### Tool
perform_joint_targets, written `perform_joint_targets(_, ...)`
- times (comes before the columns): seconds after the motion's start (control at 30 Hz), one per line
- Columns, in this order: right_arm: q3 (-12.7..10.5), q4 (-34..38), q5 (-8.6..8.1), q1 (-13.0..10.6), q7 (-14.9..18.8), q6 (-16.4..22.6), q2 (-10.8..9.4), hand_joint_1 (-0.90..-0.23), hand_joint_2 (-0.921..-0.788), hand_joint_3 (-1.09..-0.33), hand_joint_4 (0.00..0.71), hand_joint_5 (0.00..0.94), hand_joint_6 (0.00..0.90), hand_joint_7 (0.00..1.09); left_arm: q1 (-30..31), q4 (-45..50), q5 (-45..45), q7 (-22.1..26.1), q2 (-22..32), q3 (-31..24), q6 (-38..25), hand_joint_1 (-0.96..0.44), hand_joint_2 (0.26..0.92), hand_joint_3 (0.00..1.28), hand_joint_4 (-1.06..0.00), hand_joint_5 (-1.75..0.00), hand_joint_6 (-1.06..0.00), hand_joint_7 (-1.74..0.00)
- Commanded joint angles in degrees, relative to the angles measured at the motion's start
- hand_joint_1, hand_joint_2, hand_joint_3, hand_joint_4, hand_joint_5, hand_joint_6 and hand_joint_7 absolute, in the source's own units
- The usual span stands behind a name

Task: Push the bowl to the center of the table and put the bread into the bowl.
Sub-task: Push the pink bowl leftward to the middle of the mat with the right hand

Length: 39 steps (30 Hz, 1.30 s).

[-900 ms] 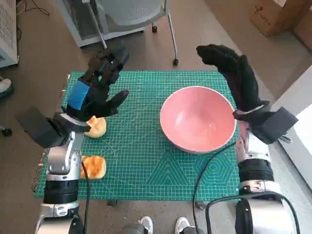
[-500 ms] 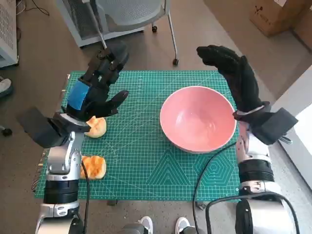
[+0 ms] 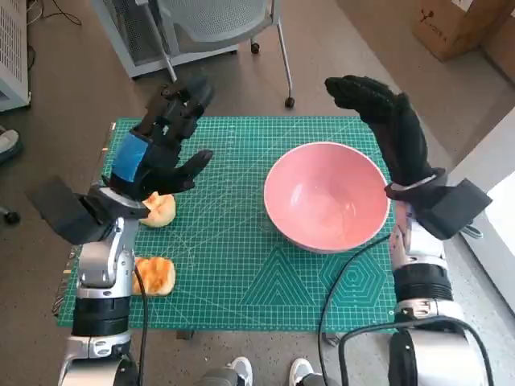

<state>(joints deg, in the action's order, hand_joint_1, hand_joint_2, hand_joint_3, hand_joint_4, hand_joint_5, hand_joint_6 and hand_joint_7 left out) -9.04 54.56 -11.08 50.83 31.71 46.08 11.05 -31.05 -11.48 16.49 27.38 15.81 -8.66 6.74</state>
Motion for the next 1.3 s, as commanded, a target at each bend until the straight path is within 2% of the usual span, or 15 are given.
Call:
perform_joint_targets(0.03,-0.34,0.2,-0.05,-1.32,-0.09,-0.55,0.8,-0.635,-0.921,-0.668,0.161,0.0,0.323,0.0,0.35,0.86,0.21,0.24,0.38,-0.08,-0.05,-0.49,0.749,0.53,-0.04,-0.15,0.0,-0.57)
perform_joint_targets(0.17,-1.18,1.46,-0.46,-1.07,0.09,-0.25,1.87,-0.63,-0.921,-0.668,0.158,0.0,0.322,0.0,0.46,1.09,0.26,0.15,0.5,-0.24,-0.24,-0.49,0.748,0.54,-0.04,-0.15,0.0,-0.57)
perform_joint_targets(0.3,-2.89,4.1,-1.51,-0.69,0.83,-0.4,3.32,-0.609,-0.921,-0.669,0.156,0.0,0.319,0.0,0.89,1.87,0.38,0.01,0.48,-0.33,-0.53,-0.49,0.748,0.54,-0.04,-0.15,0.0,-0.57)
perform_joint_targets(0.37,-3.78,6.01,-1.52,-0.41,0.3,-0.58,4.24,-0.609,-0.921,-0.669,0.156,0.0,0.318,0.0,1.21,2.47,0.48,-0.11,0.45,-0.39,-0.79,-0.49,0.748,0.54,-0.04,-0.15,0.0,-0.57)
perform_joint_targets(0.5,-4.93,9.35,-0.61,-0.15,-1.49,-0.75,6.1,-0.612,-0.921,-0.672,0.157,0.001,0.312,0.0,1.69,3.02,0.57,-0.18,0.42,-0.58,-1.02,-0.49,0.746,0.54,-0.04,-0.15,0.0,-0.58)
perform_joint_targets(0.77,-5.39,15.42,2.7,-1.17,-8.83,-2.63,9.4,-0.586,-0.921,-0.69,0.134,0.0,0.289,0.0,2.51,3.51,0.66,-0.09,0.47,-0.9,-1.08,-0.49,0.74,0.55,-0.03,-0.15,0.0,-0.54)
perform_joint_targets(0.93,-4.37,18.04,5.92,-1.95,-15.19,-5.03,10.0,-0.55,-0.921,-0.7,0.13,0.001,0.272,0.0,2.58,3.31,0.63,-0.03,0.59,-1.04,-1.12,-0.49,0.739,0.55,-0.03,-0.15,0.0,-0.53)
perform_joint_targets(1.03,-3.98,19.12,7.17,-2.39,-17.75,-6.92,9.92,-0.551,-0.921,-0.717,0.129,0.001,0.255,0.0,2.57,3.48,0.55,-0.13,0.65,-1.04,-1.34,-0.48,0.739,0.55,-0.03,-0.14,0.0,-0.53)
perform_joint_targets(1.17,-4.04,20.1,7.69,-2.89,-19.5,-9.45,9.45,-0.559,-0.921,-0.737,0.115,0.0,0.241,0.0,2.57,3.84,0.47,-0.23,0.73,-1.02,-1.65,-0.47,0.739,0.55,-0.03,-0.14,0.0,-0.53)
perform_joint_targets(1.3,-4.83,20.71,7.09,-3.14,-20.13,-12.58,8.31,-0.559,-0.921,-0.746,0.11,0.0,0.241,0.0,2.71,4.23,0.3,-0.32,0.77,-0.97,-1.81,-0.47,0.738,0.56,-0.02,-0.14,0.0,-0.53)
